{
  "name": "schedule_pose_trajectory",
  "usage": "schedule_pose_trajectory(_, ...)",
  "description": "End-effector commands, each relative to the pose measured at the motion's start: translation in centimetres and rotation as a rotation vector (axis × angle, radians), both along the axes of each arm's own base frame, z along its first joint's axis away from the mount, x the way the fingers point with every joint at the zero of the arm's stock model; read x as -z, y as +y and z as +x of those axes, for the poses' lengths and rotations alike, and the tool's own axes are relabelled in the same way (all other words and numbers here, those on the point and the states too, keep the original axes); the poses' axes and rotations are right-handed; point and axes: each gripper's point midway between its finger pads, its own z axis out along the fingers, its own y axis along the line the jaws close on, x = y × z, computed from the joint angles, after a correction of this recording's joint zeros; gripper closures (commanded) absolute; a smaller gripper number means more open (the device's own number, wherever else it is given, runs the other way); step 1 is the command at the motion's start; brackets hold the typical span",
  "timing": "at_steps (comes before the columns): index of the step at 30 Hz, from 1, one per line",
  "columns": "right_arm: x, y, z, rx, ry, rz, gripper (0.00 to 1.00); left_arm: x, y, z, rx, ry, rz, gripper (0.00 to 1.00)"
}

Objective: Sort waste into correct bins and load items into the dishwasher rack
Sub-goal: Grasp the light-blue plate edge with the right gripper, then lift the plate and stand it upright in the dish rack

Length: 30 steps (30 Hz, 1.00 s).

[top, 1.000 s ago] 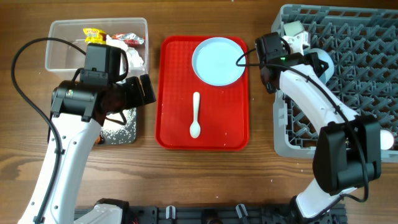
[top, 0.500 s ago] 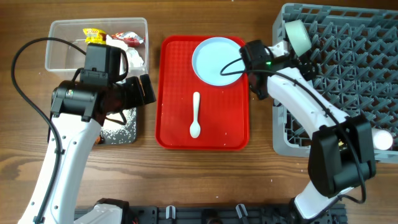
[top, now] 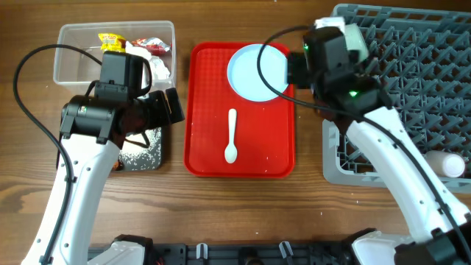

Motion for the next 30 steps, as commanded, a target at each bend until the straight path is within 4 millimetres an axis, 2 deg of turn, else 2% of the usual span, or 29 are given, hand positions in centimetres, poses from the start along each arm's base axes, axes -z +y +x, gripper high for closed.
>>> schedule_pose_trajectory(1,5.7,6.9,-0.6,-0.127,0.235,0.333,0.0,-0.4,0.0,0.3,0.007,-0.017,0.01,0.0)
schedule_pose_trajectory(3,9.3,8.1,-0.4,-0.147,0.331,0.352,0.0,-0.4,0.0,0.3,0.007,-0.017,0.01,0.0)
schedule_pose_trajectory(5,11.4,8.7,-0.4,-0.151,0.385,0.367,0.0,-0.4,0.0,0.3,0.007,-0.017,0.01,0.0)
schedule_pose_trajectory(7,13.8,7.5,0.2,-0.004,0.418,0.371,0.09,-0.4,0.0,0.3,0.007,-0.017,0.01,0.0)
schedule_pose_trajectory(9,15.7,6.2,0.7,0.164,0.428,0.396,0.3,-0.4,0.0,0.3,0.007,-0.017,0.01,0.0)
schedule_pose_trajectory(13,20.8,6.2,0.7,0.285,0.505,0.424,0.38,-0.4,0.0,0.3,0.007,-0.017,0.01,0.0)
schedule_pose_trajectory(15,21.1,6.5,1.1,0.287,0.507,0.452,0.4,-0.4,0.0,0.3,0.007,-0.017,0.01,0.0)
schedule_pose_trajectory(17,21.1,6.1,1.8,0.3,0.469,0.439,0.48,-0.4,0.0,0.3,0.007,-0.017,0.01,0.0)
schedule_pose_trajectory(20,22.9,6.2,1.7,0.305,0.494,0.429,0.69,-0.4,0.0,0.3,0.007,-0.017,0.01,0.0)
schedule_pose_trajectory(23,23.6,6.8,2.0,0.29,0.504,0.457,0.89,-0.4,0.0,0.3,0.007,-0.017,0.01,0.0)
schedule_pose_trajectory(26,23.6,6.8,2.0,0.308,0.503,0.467,0.96,-0.4,0.0,0.3,0.007,-0.017,0.01,0.0)
schedule_pose_trajectory(30,23.5,7.1,2.4,0.299,0.487,0.477,0.96,-0.4,0.0,0.3,0.007,-0.017,0.01,0.0)
